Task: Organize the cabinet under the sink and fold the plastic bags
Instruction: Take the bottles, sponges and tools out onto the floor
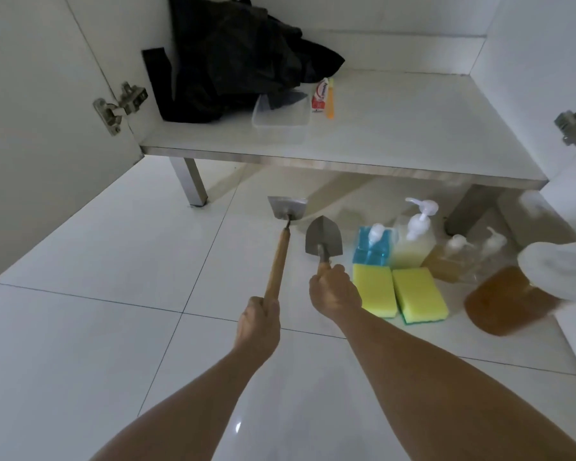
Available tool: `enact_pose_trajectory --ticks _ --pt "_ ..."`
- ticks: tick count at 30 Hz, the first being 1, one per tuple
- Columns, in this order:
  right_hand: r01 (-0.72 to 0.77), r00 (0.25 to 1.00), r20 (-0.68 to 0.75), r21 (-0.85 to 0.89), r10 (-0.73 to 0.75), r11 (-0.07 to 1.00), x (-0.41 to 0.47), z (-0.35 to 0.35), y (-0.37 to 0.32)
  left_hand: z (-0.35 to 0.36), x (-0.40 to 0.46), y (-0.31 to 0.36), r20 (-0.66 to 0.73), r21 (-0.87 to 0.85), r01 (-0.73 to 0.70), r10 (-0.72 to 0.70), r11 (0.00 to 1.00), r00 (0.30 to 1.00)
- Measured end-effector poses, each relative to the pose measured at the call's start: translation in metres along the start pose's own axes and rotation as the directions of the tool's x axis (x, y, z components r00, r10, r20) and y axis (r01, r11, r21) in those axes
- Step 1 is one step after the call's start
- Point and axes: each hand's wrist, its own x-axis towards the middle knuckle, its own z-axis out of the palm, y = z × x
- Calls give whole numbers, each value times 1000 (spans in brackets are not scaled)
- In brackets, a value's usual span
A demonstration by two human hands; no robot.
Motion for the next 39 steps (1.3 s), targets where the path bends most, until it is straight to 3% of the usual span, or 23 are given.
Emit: enact_pose_trajectory --ticks 5,12,24,28,30,33,39 --pt "-56 998 -25 38 57 998 0 7 -2 11 15 -12 32 20 45 -46 999 998" --pt "-145 988 68 131 137 981 4 16 -2 14 26 -26 -4 258 79 -81 963 997" --pt "-120 990 89 140 108 983 5 -6 1 4 20 -18 -8 410 96 -102 907 995" --pt "-71 987 154 118 53 990 2 -41 4 -22 11 10 62 439 90 -130 894 990" --pt "-69 983 180 216 30 974 -1 -67 2 -40 6 34 75 443 52 -95 895 993" --pt "-45 990 144 286 3 957 -7 -111 -10 -71 -7 79 80 413 6 -43 911 996" --pt "75 995 39 264 -88 962 -14 -202 -56 -132 -26 160 40 411 -84 74 908 996"
